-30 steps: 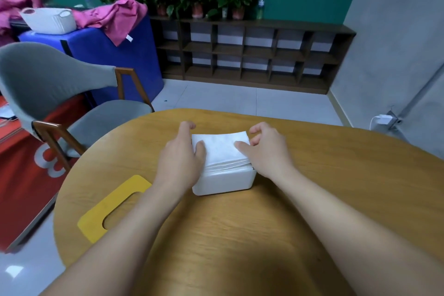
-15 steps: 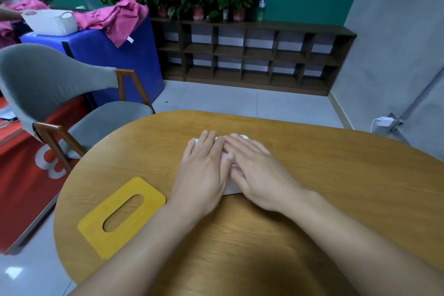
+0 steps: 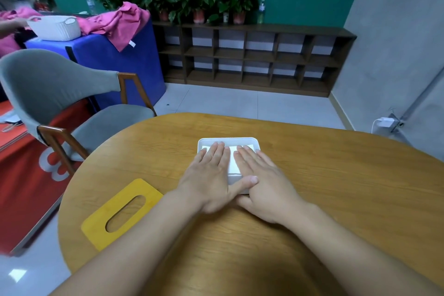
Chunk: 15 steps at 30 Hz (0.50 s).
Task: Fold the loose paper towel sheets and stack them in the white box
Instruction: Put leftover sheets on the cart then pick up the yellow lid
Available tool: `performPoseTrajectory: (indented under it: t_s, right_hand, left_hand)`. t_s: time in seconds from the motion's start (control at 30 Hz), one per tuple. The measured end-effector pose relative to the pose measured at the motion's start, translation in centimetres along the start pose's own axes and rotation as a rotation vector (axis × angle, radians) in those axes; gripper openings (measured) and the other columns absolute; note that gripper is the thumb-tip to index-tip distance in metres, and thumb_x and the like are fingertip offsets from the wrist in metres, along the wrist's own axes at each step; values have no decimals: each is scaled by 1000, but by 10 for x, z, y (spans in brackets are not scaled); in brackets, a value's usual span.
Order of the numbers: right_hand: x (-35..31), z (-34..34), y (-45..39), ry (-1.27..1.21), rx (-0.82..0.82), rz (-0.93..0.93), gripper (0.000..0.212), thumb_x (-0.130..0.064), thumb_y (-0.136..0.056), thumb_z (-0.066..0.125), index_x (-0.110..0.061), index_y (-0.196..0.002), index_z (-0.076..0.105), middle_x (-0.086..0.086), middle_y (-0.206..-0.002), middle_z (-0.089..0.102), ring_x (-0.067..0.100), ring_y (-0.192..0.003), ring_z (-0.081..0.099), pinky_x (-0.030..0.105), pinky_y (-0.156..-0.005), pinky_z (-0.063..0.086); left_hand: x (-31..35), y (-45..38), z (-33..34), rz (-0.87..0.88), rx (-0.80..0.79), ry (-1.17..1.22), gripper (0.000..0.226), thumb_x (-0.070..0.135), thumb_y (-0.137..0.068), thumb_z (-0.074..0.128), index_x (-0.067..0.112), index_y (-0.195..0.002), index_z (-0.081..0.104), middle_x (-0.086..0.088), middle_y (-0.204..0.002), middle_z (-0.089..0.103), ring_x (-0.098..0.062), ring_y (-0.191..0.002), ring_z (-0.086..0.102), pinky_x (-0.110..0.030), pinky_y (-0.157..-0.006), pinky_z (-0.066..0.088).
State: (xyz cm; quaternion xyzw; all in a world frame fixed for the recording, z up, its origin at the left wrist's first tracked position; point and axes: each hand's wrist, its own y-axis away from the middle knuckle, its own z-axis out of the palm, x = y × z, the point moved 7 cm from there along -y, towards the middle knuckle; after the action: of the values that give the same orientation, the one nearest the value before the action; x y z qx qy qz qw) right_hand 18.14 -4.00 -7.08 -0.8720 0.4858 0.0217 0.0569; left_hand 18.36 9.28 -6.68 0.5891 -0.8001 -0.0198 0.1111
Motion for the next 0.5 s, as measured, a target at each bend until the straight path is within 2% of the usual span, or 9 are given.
performPoseTrajectory:
  t_s: [0.07,0.17,0.2,0.33,0.5]
  right_hand:
    - [6,-1,-1,6,-4,23,103,-73,-96,37,-18,-176,4,-2,-185,-1,10,-170,-8,32,-136,-9]
    - [11,-1,0,5,-12,46,116,-88,-87,26,-18,-176,6,-3,-185,3,10,-170,-5,33,-137,-6]
    - [10,-1,0,6,-15,48,117,-90,-87,28,-18,-176,6,-3,-185,4,10,-170,-4,33,-138,-5]
    - [5,-4,5,17,-27,57,116,-86,-94,49,-18,-176,4,-3,-185,2,11,-170,-6,33,-137,-7]
    - [3,-5,23,11,-30,59,113,-82,-97,49,-19,-176,0,-4,-185,-3,9,-169,-11,33,-136,-9]
  left_hand:
    - [4,-8,-2,9,-25,10,133,103,-79,-6,12,-175,-6,-4,-184,-10,-14,-168,-18,-43,-138,-3]
    - [6,-13,-3,24,-79,10,134,104,-79,-3,12,-175,-6,-5,-184,-9,-15,-169,-14,-44,-139,-1]
    - [5,-12,-4,33,-92,8,133,105,-79,-2,12,-175,-6,-5,-184,-9,-15,-169,-14,-44,-139,-1]
    - [7,-6,-7,59,-138,8,128,102,-85,8,13,-174,-9,-5,-183,-14,-14,-168,-17,-43,-138,-4]
    - [18,6,-4,63,-139,49,129,104,-84,10,15,-174,-11,-2,-183,-16,-12,-167,-21,-43,-138,-6]
